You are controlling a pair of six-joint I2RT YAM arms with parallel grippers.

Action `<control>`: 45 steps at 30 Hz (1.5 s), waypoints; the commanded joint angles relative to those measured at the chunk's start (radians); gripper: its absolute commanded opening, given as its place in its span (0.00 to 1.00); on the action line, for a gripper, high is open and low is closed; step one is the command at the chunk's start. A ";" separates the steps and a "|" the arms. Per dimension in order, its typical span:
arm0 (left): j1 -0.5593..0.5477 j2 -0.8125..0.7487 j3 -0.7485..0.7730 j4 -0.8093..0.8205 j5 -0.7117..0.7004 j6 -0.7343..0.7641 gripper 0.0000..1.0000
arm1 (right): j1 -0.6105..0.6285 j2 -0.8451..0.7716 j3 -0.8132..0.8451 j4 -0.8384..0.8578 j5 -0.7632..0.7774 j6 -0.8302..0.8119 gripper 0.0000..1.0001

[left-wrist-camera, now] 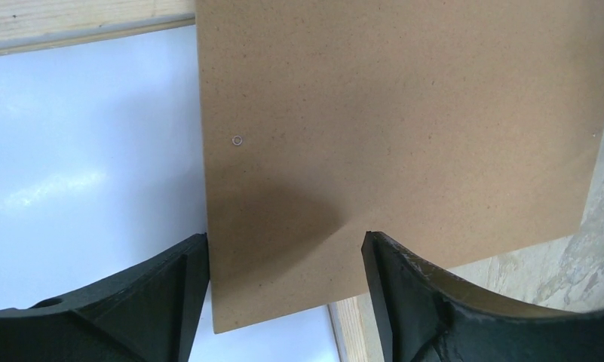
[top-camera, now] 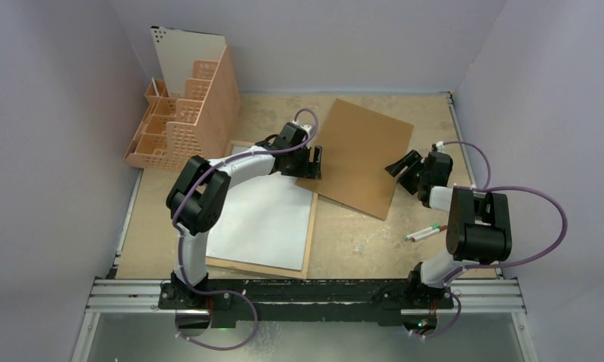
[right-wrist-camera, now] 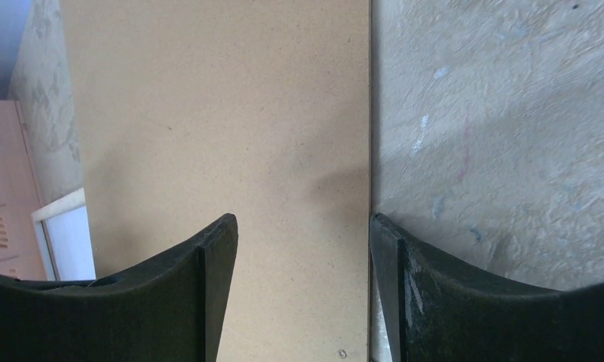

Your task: Put the photo into the frame

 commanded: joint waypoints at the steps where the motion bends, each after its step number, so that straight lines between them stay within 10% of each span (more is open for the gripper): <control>1: -0.007 -0.032 -0.006 -0.010 -0.033 -0.012 0.77 | 0.025 0.024 -0.049 -0.188 -0.059 0.017 0.68; 14: -0.001 -0.070 -0.044 0.016 0.105 -0.061 0.79 | 0.024 0.015 -0.084 -0.148 -0.110 0.053 0.68; 30: 0.105 -0.266 -0.158 0.334 0.511 -0.343 0.37 | 0.024 -0.052 -0.141 -0.111 -0.175 0.078 0.68; 38: 0.108 -0.275 -0.124 0.242 0.469 -0.294 0.01 | 0.024 -0.076 -0.147 -0.124 -0.150 0.077 0.67; 45: 0.107 -0.302 -0.035 0.159 0.378 -0.162 0.00 | 0.024 -0.223 -0.093 -0.268 0.068 0.036 0.73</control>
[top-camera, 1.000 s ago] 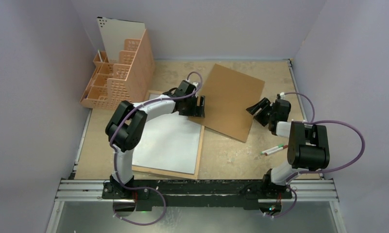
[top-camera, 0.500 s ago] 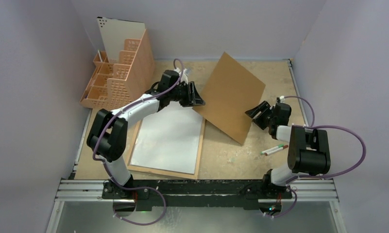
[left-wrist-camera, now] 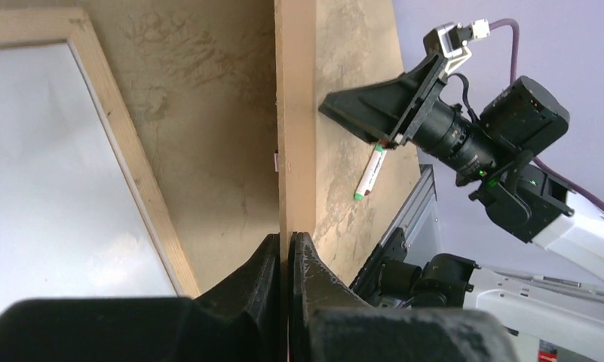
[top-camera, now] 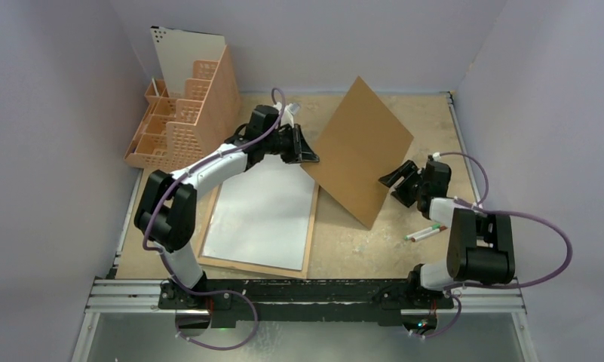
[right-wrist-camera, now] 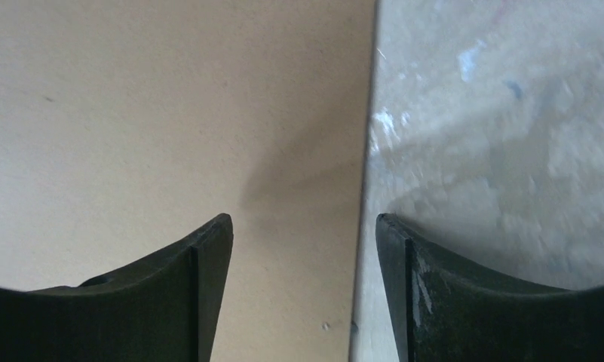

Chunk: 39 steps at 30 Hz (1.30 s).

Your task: Put the photo into the frame

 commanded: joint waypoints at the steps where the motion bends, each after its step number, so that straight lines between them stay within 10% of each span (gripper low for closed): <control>1: -0.008 -0.068 0.096 -0.025 -0.083 0.143 0.00 | 0.013 -0.150 0.022 -0.231 0.199 -0.027 0.77; 9: -0.076 -0.121 0.198 -0.032 -0.261 0.250 0.00 | 0.013 -0.277 0.284 -0.433 0.414 -0.063 0.91; 19: -0.231 -0.114 0.349 -0.123 -0.420 0.511 0.00 | 0.122 -0.309 0.560 -0.532 0.258 -0.095 0.91; 39: -0.489 -0.042 0.442 -0.216 -0.734 0.668 0.00 | 0.161 -0.446 0.594 -0.624 0.265 0.177 0.91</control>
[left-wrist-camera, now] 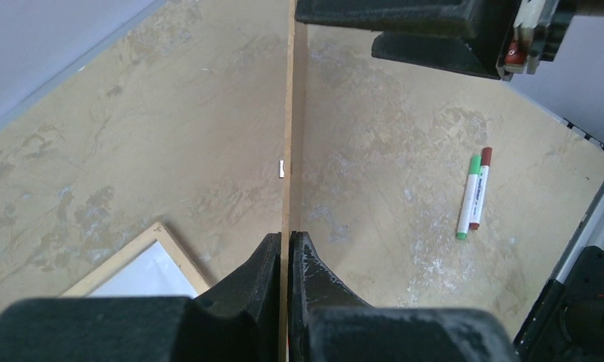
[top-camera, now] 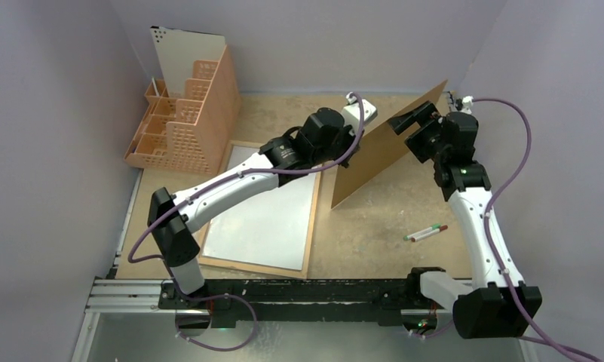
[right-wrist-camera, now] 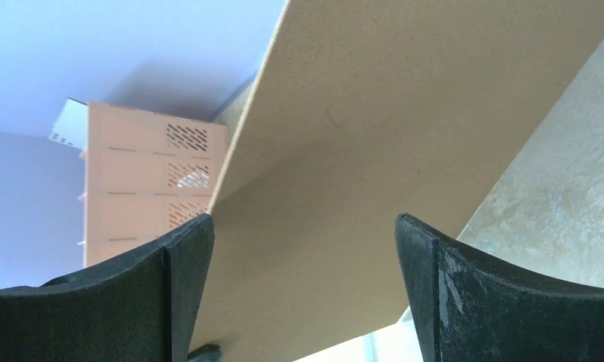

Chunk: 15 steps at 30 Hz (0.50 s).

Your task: Put the photo into the frame

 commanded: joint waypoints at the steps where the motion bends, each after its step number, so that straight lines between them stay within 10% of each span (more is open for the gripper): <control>1: -0.042 -0.029 -0.010 0.054 -0.065 0.024 0.00 | 0.002 -0.084 0.015 -0.020 0.016 0.097 0.90; 15: -0.105 -0.042 -0.091 0.088 -0.053 -0.021 0.00 | 0.001 -0.005 0.155 -0.268 0.279 -0.005 0.77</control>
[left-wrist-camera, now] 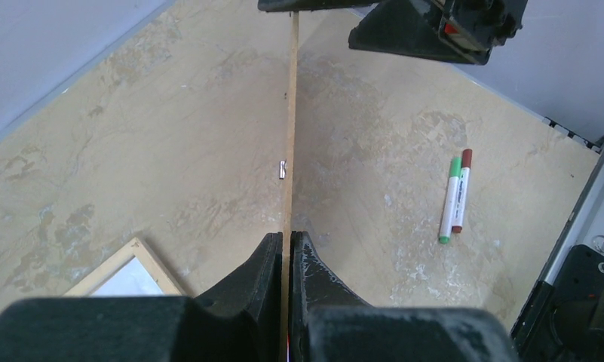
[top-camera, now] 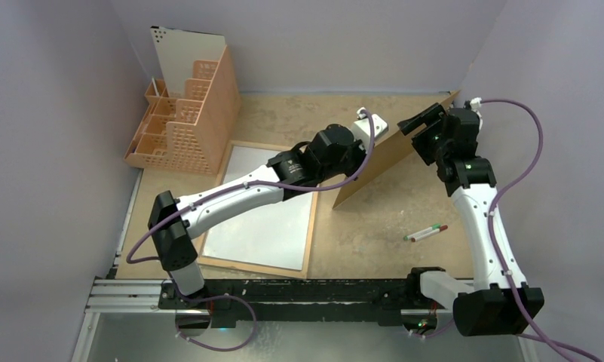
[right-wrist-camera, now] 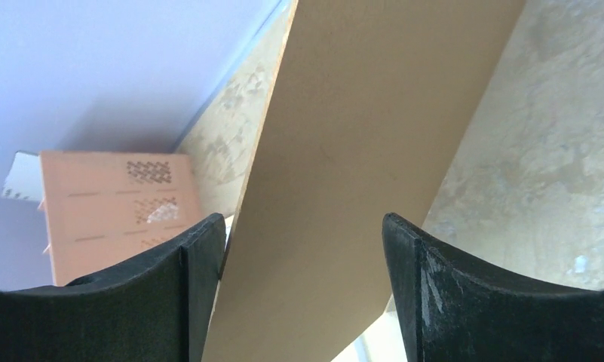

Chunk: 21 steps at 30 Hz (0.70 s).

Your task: Put the photo into the frame

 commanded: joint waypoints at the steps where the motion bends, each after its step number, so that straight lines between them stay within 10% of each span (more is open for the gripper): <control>1: -0.011 -0.026 -0.024 0.000 0.028 -0.030 0.00 | 0.001 0.005 0.093 -0.105 0.139 -0.079 0.76; 14: -0.029 -0.028 -0.085 0.040 0.098 -0.081 0.01 | -0.004 0.103 0.207 -0.271 0.072 -0.222 0.59; 21: -0.030 -0.027 -0.095 0.059 0.180 -0.103 0.17 | -0.008 0.130 0.236 -0.278 0.040 -0.262 0.57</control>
